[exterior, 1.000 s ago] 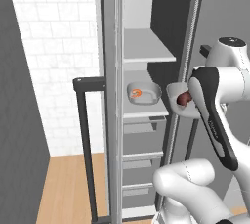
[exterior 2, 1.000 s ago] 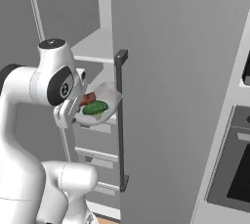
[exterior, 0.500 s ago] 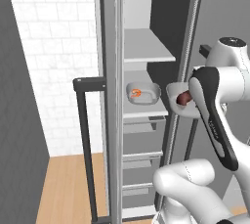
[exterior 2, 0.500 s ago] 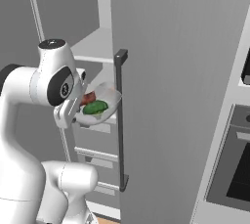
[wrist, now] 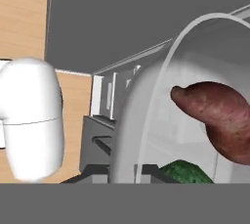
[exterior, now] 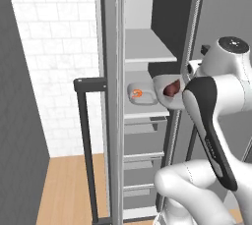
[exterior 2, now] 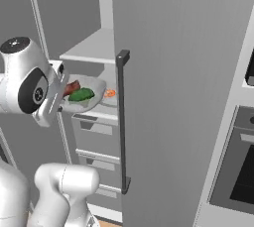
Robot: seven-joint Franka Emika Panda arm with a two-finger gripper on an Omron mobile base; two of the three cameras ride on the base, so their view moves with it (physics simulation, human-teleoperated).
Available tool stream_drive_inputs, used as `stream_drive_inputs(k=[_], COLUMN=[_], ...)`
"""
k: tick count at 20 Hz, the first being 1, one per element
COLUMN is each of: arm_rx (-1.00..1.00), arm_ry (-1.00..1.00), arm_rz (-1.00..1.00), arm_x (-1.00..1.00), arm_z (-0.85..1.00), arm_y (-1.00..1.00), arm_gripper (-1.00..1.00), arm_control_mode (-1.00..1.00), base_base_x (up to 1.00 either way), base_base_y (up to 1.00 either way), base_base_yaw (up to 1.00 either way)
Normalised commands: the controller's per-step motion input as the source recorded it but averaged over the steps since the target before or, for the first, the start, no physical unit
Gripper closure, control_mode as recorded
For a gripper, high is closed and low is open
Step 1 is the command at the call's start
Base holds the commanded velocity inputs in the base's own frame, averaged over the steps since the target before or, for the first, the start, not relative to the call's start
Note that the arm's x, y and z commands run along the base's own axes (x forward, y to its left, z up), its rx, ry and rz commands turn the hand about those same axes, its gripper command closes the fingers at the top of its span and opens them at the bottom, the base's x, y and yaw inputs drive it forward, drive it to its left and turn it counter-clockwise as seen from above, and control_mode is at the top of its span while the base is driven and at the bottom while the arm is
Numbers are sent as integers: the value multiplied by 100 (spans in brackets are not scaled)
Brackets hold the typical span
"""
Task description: Take the meat container that has the shrimp and place it on the second highest rack of the freezer. Then take the vegetable container that has the potato and broccoli and place it on the highest rack of the freezer.
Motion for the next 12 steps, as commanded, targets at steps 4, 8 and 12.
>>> stream_drive_inputs(k=[4,8,12], arm_rx=[0,0,0], arm_ry=[-24,-14,-16], arm_rz=[1,3,11], arm_x=[9,42,32], arm_z=[32,23,13], arm_y=[2,0,0], arm_gripper=[100,100,100], arm_control_mode=[-100,-100,-100], base_base_x=[0,0,0], base_base_y=[0,0,0], base_base_yaw=[0,0,0])
